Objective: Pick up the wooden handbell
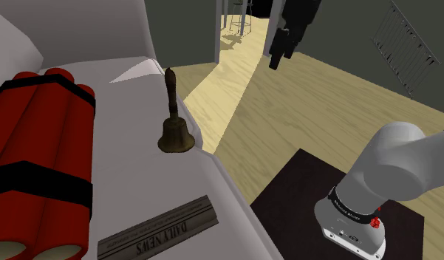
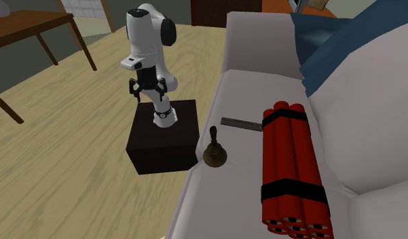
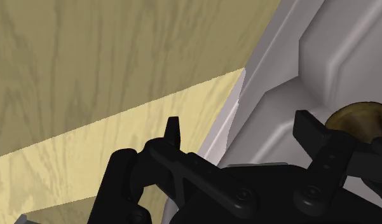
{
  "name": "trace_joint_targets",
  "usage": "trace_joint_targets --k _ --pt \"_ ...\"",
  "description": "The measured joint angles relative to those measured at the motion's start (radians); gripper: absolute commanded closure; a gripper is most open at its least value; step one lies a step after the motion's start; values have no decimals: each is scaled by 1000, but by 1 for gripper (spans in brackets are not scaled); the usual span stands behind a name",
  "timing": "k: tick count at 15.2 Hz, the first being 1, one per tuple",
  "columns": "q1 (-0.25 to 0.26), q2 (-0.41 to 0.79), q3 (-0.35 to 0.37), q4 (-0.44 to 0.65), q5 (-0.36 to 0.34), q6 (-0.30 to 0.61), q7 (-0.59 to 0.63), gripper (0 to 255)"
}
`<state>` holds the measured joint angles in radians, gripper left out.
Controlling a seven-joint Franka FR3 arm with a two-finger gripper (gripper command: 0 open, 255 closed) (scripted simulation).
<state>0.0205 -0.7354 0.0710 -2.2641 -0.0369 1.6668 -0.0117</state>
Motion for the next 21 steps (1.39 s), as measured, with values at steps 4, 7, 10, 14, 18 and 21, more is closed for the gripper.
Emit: trace_joint_targets --k 4,7,10,14,18,21 --pt "13 65 24 48 20 10 17 0" --pt "30 158 56 115 44 28 39 0" --pt "47 250 89 190 63 37 64 0" --pt "66 387 133 316 79 39 95 0" --pt "87 510 175 435 85 35 128 0" --pt "104 628 206 560 77 19 154 0"
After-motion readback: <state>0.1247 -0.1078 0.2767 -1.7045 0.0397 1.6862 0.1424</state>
